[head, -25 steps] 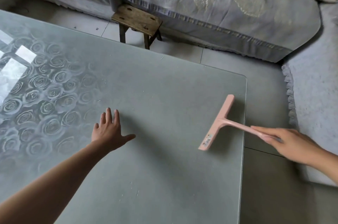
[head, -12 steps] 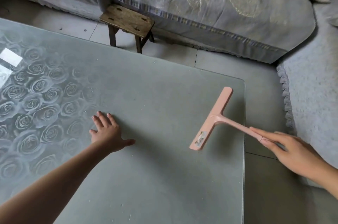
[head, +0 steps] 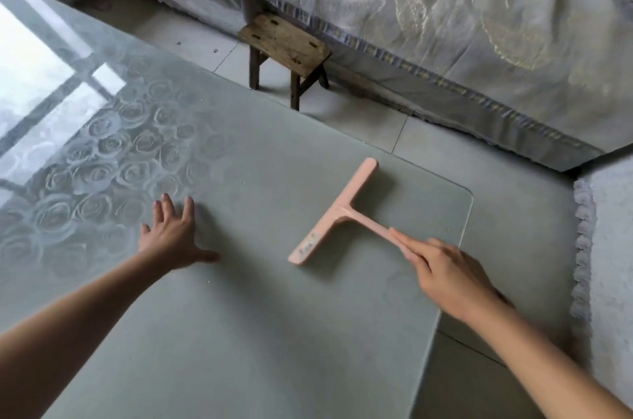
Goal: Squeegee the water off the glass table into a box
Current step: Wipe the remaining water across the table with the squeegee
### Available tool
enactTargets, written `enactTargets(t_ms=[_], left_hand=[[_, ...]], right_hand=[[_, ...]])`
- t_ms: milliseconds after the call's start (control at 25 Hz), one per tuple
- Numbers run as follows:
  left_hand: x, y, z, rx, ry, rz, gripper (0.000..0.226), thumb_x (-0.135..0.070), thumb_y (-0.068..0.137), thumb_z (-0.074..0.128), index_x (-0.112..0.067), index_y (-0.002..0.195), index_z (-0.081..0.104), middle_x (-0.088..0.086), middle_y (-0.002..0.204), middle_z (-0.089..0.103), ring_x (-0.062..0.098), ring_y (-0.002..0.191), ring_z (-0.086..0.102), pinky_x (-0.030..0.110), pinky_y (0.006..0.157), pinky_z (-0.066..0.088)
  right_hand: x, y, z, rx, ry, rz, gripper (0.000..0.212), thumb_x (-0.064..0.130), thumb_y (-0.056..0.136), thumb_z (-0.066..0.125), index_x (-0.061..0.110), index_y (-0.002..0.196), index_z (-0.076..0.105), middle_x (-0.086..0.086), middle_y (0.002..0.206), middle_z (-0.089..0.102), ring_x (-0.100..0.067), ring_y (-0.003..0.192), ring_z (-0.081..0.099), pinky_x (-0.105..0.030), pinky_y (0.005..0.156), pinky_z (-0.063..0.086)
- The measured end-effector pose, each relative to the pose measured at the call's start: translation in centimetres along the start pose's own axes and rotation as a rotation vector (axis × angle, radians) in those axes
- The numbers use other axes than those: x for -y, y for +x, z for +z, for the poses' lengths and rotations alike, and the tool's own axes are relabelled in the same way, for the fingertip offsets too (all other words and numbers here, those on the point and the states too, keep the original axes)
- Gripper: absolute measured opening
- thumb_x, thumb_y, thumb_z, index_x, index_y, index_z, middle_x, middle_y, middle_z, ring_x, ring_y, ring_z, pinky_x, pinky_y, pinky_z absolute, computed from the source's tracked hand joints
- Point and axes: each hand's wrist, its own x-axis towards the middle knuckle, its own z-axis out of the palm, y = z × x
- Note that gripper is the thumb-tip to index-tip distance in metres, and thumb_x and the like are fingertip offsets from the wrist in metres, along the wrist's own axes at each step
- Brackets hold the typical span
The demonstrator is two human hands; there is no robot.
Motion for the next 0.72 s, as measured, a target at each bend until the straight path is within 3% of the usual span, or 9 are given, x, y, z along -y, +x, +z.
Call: enactTargets(t_ms=[160, 320, 480, 640, 720], left_hand=[[-4.1, -4.1, 1.6, -0.111, -0.044, -0.134, 0.100, -0.037, 0.086, 0.067, -0.005, 0.151, -0.002, 0.027, 0.155, -0.012, 0.039, 0.146, -0.006, 0.052, 0.117, 0.016], [-8.6, -7.3, 4.0, -0.101, -0.066, -0.093, 0.086, -0.048, 0.091, 0.051, -0.007, 0.152, 0.007, 0.019, 0.158, -0.007, 0.033, 0.147, -0.002, 0.049, 0.117, 0.016], [-10.1, -8.0, 5.2, 0.018, -0.035, -0.056, 0.096, -0.063, 0.084, 0.053, -0.010, 0.152, 0.009, 0.011, 0.160, -0.003, 0.024, 0.148, 0.002, 0.047, 0.116, 0.021], [-10.0, -7.0, 5.1, 0.008, 0.009, -0.034, 0.100, -0.067, 0.078, 0.058, -0.008, 0.148, 0.018, 0.014, 0.159, 0.006, 0.025, 0.145, 0.019, 0.043, 0.112, 0.029], [-9.5, -7.0, 5.1, 0.002, 0.003, -0.018, 0.102, -0.068, 0.076, 0.060, -0.012, 0.150, 0.018, 0.012, 0.160, 0.005, 0.023, 0.146, 0.018, 0.042, 0.114, 0.026]], right_hand=[[-6.8, -3.8, -4.6, 0.023, -0.015, -0.068, 0.046, 0.038, 0.098, 0.037, 0.067, 0.131, 0.023, 0.009, 0.085, 0.054, -0.018, 0.083, 0.059, -0.035, 0.068, 0.048], [-12.8, -8.3, -6.5, 0.135, -0.139, 0.038, 0.046, 0.042, 0.097, 0.035, 0.069, 0.131, 0.020, 0.009, 0.086, 0.052, -0.015, 0.085, 0.061, -0.030, 0.068, 0.047], [-8.3, -4.4, -3.7, 0.133, -0.179, -0.119, 0.047, 0.039, 0.100, 0.030, 0.061, 0.139, 0.017, 0.007, 0.087, 0.042, -0.021, 0.094, 0.060, -0.033, 0.076, 0.045], [-0.1, 2.0, -1.6, 0.095, -0.146, -0.219, 0.045, 0.031, 0.100, 0.032, 0.049, 0.142, 0.028, -0.006, 0.098, 0.052, -0.032, 0.099, 0.057, -0.035, 0.076, 0.041], [-0.5, 2.4, -2.6, 0.092, -0.134, -0.231, 0.045, 0.032, 0.100, 0.032, 0.050, 0.141, 0.028, -0.006, 0.100, 0.054, -0.032, 0.099, 0.057, -0.036, 0.077, 0.042]])
